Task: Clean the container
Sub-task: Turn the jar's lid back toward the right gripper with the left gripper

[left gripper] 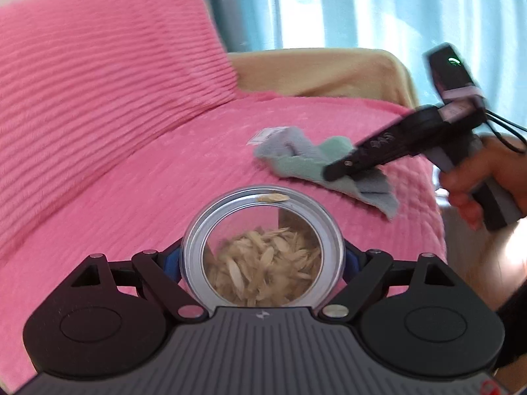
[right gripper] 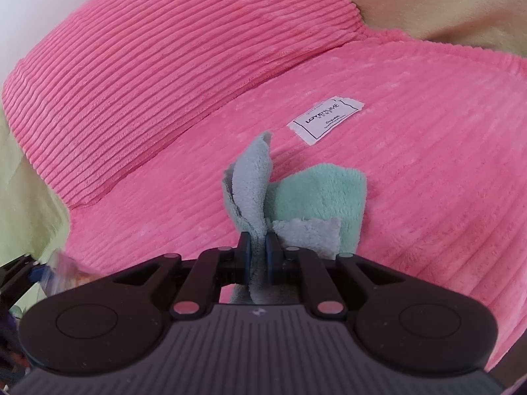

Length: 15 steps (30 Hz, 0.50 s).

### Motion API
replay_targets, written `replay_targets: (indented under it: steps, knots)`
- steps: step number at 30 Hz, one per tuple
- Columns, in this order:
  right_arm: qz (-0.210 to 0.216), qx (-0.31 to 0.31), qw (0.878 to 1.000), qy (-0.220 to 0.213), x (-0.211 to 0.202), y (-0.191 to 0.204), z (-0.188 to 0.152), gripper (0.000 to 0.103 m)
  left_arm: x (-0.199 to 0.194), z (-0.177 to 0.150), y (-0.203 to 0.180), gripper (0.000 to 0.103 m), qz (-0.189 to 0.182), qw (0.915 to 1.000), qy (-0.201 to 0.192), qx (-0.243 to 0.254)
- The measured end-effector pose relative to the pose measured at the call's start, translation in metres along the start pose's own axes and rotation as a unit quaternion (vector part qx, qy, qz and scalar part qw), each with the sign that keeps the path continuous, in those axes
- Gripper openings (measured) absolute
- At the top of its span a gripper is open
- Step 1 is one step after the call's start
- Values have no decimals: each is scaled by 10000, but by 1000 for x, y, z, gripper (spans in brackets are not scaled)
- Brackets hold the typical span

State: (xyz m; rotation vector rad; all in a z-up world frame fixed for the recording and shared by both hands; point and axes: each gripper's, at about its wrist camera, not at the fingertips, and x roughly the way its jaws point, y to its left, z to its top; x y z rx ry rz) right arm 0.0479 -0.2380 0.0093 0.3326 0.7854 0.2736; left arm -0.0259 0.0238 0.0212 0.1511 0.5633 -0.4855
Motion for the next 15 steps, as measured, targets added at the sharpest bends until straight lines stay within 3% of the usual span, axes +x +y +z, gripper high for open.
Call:
replay_targets:
  steps: [1, 4, 7, 10, 15]
  knots:
    - [-4, 1, 10000, -5, 0, 0, 0, 7, 1, 3, 0, 86, 33, 10000, 14, -59]
    - [-15, 5, 10000, -20, 0, -1, 0, 7, 0, -1, -15, 86, -86, 9986, -54, 527]
    - [-25, 53, 10000, -23, 1, -2, 1, 7, 0, -3, 5, 86, -51, 9998, -75, -184]
    - [-31, -34, 10000, -7, 3, -2, 2, 8, -5, -6, -14, 86, -9, 9992, -69, 396]
    - [2, 10, 10000, -16, 2, -4, 2, 8, 1, -2, 2, 86, 2, 9997, -129, -223]
